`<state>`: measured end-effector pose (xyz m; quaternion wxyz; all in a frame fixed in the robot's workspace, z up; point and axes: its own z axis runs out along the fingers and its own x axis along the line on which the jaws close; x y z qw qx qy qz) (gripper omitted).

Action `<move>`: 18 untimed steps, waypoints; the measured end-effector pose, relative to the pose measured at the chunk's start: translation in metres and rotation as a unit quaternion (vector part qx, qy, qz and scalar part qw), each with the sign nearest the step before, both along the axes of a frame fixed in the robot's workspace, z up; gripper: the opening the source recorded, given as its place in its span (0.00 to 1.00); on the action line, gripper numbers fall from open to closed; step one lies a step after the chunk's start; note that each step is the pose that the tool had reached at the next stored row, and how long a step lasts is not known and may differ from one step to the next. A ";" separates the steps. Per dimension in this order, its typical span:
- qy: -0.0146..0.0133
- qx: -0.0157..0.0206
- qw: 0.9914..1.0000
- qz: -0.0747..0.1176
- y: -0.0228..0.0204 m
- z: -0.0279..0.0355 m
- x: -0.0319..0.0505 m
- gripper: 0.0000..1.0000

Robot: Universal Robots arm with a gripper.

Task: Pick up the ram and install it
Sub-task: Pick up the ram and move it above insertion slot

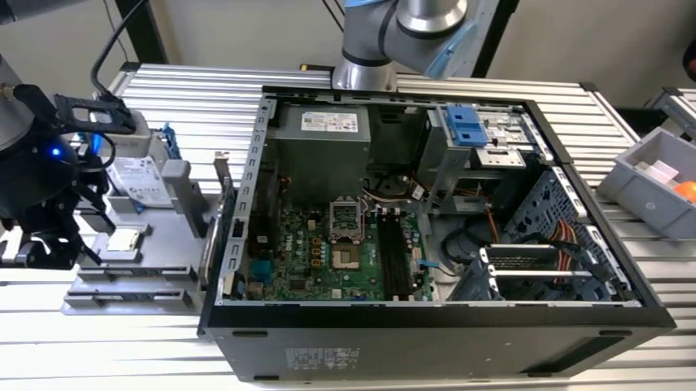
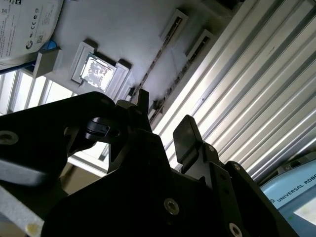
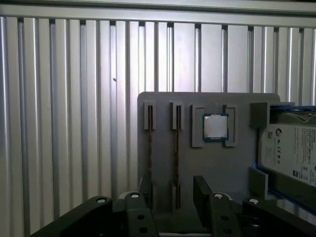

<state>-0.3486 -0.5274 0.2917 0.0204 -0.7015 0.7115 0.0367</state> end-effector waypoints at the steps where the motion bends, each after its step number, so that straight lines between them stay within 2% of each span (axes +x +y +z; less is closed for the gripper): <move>1: 0.000 0.000 1.000 0.000 0.0000 0.0000 0.0000 1.00; 6: 0.000 0.000 1.000 0.000 -0.0002 -0.0006 0.0001 1.00; 18: 0.000 0.000 1.000 0.000 -0.0043 -0.0053 0.0003 1.00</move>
